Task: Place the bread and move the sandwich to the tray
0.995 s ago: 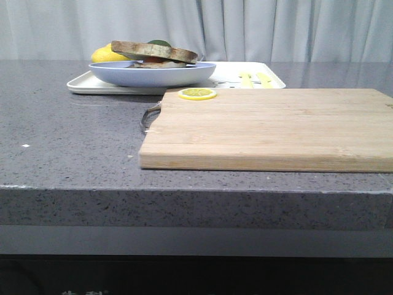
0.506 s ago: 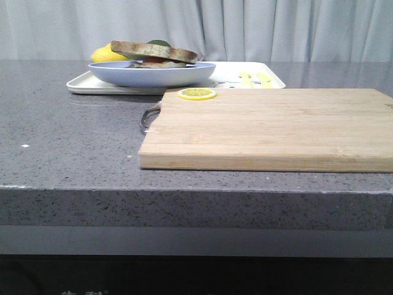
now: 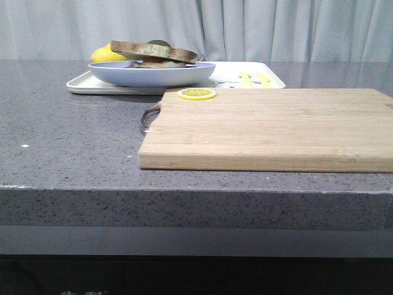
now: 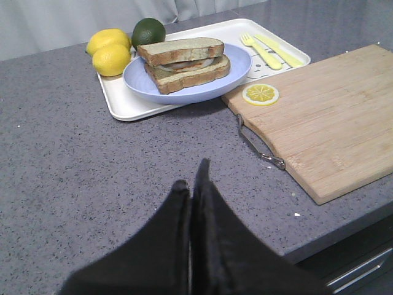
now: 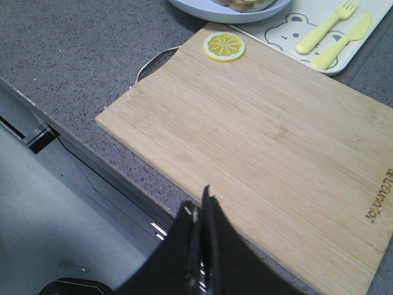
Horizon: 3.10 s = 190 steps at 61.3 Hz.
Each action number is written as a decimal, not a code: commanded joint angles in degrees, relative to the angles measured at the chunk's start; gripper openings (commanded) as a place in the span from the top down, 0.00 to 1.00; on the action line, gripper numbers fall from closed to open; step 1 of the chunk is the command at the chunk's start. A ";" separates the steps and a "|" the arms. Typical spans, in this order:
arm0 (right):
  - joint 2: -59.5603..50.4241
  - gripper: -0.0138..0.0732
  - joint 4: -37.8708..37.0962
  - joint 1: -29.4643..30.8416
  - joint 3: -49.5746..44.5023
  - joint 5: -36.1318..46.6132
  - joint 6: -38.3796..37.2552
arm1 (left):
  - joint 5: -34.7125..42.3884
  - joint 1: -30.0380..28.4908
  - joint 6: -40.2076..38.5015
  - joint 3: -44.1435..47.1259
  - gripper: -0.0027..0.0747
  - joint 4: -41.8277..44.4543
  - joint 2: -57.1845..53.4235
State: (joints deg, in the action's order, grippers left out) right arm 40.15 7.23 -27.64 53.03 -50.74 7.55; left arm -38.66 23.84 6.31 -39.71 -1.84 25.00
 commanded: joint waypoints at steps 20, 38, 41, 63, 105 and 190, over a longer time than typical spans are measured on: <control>-0.14 0.92 0.72 0.20 1.22 3.49 0.20 | 5.34 0.63 0.02 -0.78 0.99 -0.25 -0.90; -0.14 0.92 0.72 0.20 1.22 3.49 0.20 | 15.61 -9.59 0.02 11.81 0.99 1.23 -14.98; -0.14 0.92 0.72 0.20 1.22 3.49 0.20 | 19.72 -11.29 0.02 15.63 0.99 0.90 -17.39; -0.14 0.92 0.73 0.20 1.22 3.41 0.25 | 39.40 -17.85 0.02 36.98 0.99 -4.07 -26.47; -0.14 0.92 0.73 0.20 1.22 3.45 0.25 | 41.48 -18.18 -0.08 40.07 0.99 -5.67 -26.48; -0.14 0.92 0.73 0.20 1.22 3.45 0.25 | 41.86 -18.18 -1.38 40.07 0.99 -4.25 -26.48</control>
State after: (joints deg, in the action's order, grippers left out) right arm 40.15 7.36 -27.64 53.03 -50.87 7.55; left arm -1.26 5.72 4.40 0.27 -4.96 -0.26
